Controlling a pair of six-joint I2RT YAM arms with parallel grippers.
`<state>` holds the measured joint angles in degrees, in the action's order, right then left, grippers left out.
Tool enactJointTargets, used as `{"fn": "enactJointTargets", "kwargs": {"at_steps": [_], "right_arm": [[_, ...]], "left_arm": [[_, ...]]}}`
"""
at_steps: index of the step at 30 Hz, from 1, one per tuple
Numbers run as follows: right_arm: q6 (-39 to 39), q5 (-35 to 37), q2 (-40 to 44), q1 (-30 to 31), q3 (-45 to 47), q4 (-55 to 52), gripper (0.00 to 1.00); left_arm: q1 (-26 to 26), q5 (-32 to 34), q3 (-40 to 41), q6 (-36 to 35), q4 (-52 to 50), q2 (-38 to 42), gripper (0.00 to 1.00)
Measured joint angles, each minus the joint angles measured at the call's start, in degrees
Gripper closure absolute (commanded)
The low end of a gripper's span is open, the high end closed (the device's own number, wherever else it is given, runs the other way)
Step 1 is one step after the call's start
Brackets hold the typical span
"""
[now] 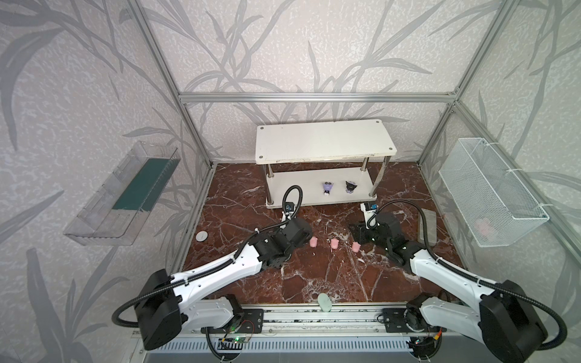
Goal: Organize plastic toys on shelves
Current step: Place the plastic toy on the shelf.
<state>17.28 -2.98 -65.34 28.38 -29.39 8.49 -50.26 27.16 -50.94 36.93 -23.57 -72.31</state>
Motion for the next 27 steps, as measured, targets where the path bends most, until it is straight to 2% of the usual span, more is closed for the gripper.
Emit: {"fn": "enactJointTargets", "kwargs": {"at_steps": [6, 13, 27], "right_arm": [[-0.3, 0.4, 1.6, -0.4, 0.0, -0.3, 0.45], [-0.6, 0.9, 2.7, -1.0, 0.0, -1.0, 0.45], [-0.9, 1.0, 2.7, -1.0, 0.0, -1.1, 0.45]], "left_arm": [[5.8, -2.5, -5.4, -3.6, 6.2, -10.3, 0.68], [9.2, -3.2, -13.1, -7.5, 9.4, -19.8, 0.68], [14.6, -4.4, -16.6, -11.0, 14.4, -29.2, 0.68]]}}
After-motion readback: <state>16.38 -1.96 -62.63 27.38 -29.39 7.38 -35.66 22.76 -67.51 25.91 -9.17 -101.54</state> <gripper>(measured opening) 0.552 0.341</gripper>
